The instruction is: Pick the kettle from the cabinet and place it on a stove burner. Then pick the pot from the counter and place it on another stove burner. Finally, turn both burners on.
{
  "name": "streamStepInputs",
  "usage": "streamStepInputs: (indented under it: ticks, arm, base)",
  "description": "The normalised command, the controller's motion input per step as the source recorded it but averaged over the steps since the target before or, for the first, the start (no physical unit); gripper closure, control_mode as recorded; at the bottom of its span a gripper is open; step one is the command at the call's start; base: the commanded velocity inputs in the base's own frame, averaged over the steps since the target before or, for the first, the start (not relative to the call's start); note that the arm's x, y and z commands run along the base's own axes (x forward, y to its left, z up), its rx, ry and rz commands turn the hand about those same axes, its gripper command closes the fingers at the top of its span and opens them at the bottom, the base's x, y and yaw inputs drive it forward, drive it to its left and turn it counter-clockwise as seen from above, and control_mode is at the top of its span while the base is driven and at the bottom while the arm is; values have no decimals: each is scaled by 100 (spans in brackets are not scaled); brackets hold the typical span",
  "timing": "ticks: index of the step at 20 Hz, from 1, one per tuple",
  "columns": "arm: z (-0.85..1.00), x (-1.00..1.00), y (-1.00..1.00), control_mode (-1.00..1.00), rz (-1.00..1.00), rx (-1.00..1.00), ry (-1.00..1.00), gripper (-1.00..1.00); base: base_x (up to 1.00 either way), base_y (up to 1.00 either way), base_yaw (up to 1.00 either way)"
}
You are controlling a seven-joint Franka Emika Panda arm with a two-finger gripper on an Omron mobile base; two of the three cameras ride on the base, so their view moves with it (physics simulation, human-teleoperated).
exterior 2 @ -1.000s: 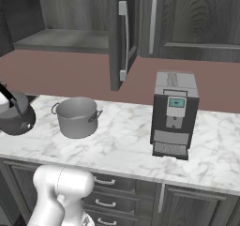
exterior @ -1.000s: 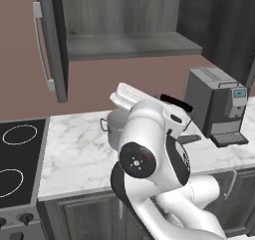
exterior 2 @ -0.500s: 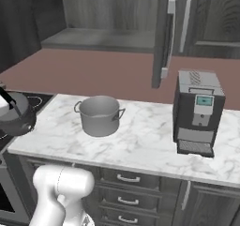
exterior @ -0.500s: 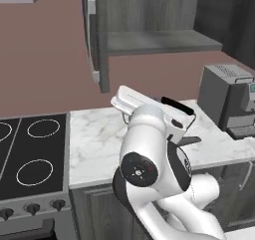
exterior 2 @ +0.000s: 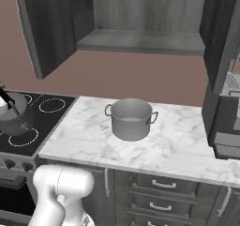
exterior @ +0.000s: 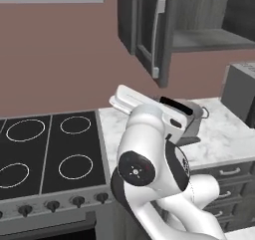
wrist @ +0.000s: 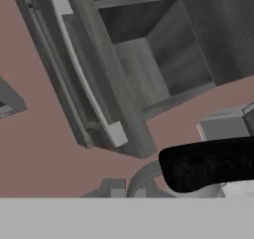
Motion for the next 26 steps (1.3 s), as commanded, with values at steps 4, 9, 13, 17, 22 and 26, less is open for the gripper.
streamStepInputs:
  ticks: [4, 9, 13, 17, 22, 26]
  arm:
    - [0, 0, 0, 100, 0, 0, 0, 100]
    - [0, 0, 0, 100, 0, 0, 0, 100]
    - [0, 0, 0, 100, 0, 0, 0, 100]
    - [0, 0, 0, 100, 0, 0, 0, 100]
    - [0, 0, 0, 100, 0, 0, 0, 100]
    - [0, 0, 0, 100, 0, 0, 0, 100]
  base:
    - [14, 47, -4]
    - [24, 45, -12]
    - [16, 64, -14]
    - [33, 52, -8]
    - [54, 35, -3]
    - [51, 33, 0]
